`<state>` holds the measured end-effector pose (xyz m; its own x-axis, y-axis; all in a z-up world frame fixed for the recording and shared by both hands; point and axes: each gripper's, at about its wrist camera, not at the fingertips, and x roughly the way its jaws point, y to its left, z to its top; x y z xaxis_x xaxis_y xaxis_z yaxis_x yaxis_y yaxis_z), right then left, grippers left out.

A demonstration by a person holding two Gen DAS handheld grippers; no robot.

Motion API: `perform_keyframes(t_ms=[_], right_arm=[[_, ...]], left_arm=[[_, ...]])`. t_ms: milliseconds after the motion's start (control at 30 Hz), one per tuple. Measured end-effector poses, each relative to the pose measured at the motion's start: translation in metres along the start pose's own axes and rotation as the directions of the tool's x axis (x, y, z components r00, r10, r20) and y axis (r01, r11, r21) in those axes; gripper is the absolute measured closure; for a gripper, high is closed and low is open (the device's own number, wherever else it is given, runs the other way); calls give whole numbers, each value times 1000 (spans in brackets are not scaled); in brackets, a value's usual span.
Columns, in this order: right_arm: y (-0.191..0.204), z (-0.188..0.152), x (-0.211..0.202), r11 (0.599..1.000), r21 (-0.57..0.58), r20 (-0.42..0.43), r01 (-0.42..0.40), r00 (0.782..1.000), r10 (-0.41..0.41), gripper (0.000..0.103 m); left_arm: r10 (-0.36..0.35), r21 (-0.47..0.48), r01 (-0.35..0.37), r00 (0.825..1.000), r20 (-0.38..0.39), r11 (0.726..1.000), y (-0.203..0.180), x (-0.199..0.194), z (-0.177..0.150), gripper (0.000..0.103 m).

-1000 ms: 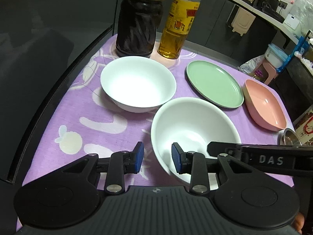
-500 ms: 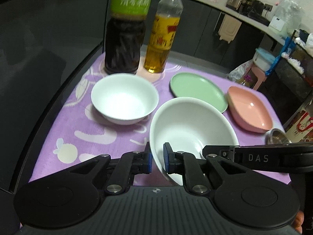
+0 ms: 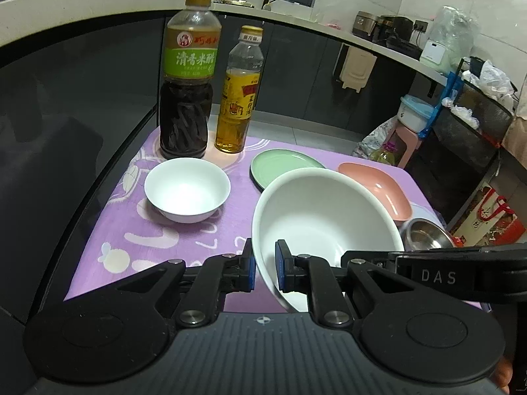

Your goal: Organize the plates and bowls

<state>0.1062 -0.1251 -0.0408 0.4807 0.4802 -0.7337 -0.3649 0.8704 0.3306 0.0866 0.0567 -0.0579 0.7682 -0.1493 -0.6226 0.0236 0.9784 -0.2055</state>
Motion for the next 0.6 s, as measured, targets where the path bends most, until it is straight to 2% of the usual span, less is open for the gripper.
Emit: perform_keyframes(t_ms=[233, 600], right_arm=[[9, -19, -28, 1000, 7, 25, 2, 1000, -2, 90], [25, -48, -58, 1000, -9, 53, 0, 999, 1, 90]], left_arm=[[-32, 10, 32, 999, 15, 999, -7, -27, -12, 92], [-39, 39, 38, 999, 26, 999, -12, -59, -35, 92]])
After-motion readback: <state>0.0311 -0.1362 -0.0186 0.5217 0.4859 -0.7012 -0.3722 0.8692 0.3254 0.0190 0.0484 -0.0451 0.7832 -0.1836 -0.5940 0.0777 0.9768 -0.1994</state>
